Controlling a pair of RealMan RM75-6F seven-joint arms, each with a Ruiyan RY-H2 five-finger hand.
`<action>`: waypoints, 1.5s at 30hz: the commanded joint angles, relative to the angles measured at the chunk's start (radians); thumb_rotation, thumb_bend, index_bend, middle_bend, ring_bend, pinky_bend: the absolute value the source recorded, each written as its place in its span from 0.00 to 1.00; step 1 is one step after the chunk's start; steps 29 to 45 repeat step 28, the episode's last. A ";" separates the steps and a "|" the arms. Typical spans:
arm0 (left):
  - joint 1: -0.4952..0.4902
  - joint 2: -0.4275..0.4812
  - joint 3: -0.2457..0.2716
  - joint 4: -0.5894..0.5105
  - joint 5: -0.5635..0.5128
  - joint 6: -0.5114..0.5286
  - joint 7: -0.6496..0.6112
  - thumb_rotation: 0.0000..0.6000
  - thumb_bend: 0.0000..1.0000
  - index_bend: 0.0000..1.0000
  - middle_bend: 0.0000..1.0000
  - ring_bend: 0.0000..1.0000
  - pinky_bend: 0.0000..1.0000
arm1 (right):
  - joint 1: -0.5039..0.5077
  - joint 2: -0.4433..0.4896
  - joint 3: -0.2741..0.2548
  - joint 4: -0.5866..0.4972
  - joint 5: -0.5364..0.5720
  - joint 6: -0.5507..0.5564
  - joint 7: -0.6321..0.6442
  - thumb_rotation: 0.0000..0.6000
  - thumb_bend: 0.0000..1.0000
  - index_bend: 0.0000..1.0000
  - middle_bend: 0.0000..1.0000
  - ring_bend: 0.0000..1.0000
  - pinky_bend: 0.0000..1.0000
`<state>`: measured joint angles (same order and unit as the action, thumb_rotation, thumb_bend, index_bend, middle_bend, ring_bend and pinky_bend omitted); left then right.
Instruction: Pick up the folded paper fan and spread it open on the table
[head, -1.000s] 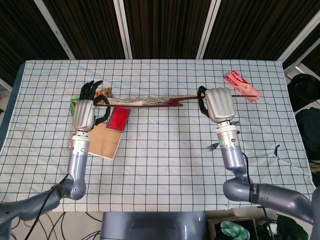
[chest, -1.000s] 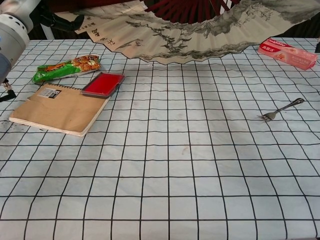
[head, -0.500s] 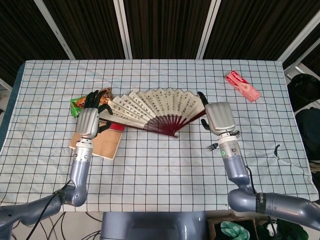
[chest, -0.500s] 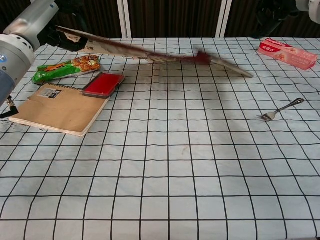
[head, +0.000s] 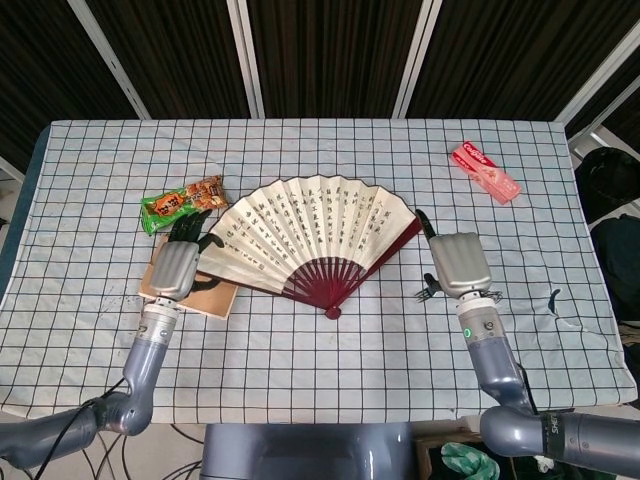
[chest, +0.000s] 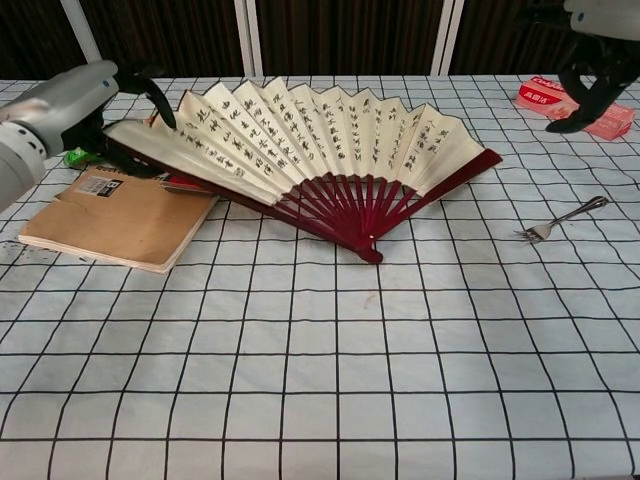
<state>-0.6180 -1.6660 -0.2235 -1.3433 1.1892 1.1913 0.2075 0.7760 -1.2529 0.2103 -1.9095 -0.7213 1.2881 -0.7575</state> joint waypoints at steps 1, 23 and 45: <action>0.034 0.112 0.058 -0.133 -0.082 -0.077 0.118 1.00 0.00 0.17 0.00 0.00 0.00 | -0.019 0.015 -0.011 -0.020 -0.008 0.009 0.015 1.00 0.17 0.00 0.67 0.77 0.80; 0.316 0.532 0.228 -0.378 0.204 0.270 0.022 1.00 0.00 0.00 0.00 0.00 0.00 | -0.376 0.172 -0.235 -0.008 -0.441 0.249 0.381 1.00 0.10 0.00 0.00 0.04 0.19; 0.415 0.569 0.252 -0.354 0.239 0.395 0.013 1.00 0.00 0.00 0.00 0.00 0.00 | -0.522 0.176 -0.270 0.114 -0.516 0.366 0.556 1.00 0.06 0.00 0.00 0.00 0.18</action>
